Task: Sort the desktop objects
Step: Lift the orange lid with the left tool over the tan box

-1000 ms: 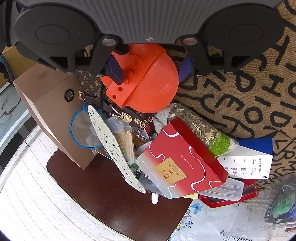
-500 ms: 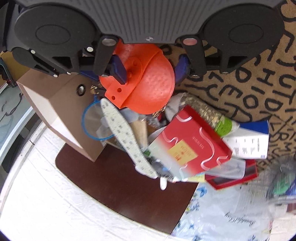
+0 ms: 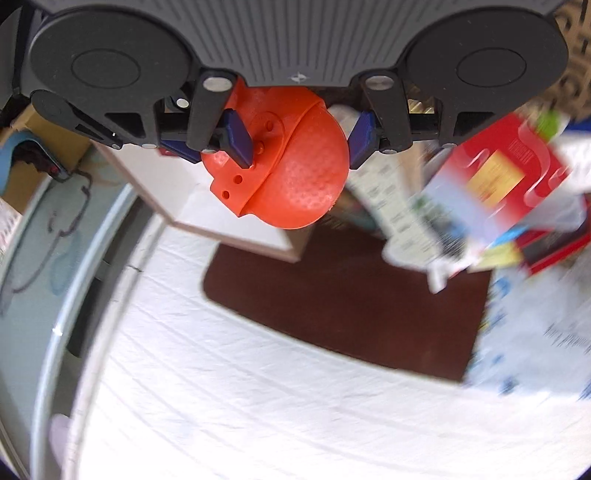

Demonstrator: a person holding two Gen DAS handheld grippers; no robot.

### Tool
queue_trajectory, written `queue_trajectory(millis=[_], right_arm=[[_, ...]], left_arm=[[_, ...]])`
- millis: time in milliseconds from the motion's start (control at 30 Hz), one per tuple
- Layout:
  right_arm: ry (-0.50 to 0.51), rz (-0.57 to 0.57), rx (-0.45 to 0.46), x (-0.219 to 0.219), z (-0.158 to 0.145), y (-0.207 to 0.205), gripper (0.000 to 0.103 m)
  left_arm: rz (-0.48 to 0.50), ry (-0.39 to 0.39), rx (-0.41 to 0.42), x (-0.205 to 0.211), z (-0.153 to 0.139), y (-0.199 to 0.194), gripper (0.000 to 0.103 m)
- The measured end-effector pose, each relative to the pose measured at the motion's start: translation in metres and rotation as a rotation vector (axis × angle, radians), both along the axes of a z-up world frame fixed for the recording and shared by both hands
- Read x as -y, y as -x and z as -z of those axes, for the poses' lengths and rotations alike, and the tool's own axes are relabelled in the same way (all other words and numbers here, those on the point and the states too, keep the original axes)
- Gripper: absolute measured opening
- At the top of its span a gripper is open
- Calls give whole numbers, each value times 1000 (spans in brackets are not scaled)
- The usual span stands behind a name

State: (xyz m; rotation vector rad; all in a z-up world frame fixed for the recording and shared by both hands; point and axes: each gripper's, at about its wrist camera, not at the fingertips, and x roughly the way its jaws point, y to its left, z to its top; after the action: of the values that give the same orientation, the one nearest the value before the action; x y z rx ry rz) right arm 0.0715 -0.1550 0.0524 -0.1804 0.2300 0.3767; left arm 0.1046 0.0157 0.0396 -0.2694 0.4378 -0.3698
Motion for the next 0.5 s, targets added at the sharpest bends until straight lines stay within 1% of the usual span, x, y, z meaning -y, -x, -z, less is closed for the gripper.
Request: queue_trajectory(millis=[133,200,300,500], right_arm=[[-42,74,6,32,-10,-13,35],[-47,113,7,47,-10,-18,35],[-69,161,-16,67,-8,-29,35],[-100,226,-94,96,12,-53,35]], left_arm=[[63,-28,33,36,-15,-19,57],[93,-25,20,51,-18,-32,56],[128,-37,-6,73,-17,-51,55],[167,-105,-41,109,-8,-80,55]])
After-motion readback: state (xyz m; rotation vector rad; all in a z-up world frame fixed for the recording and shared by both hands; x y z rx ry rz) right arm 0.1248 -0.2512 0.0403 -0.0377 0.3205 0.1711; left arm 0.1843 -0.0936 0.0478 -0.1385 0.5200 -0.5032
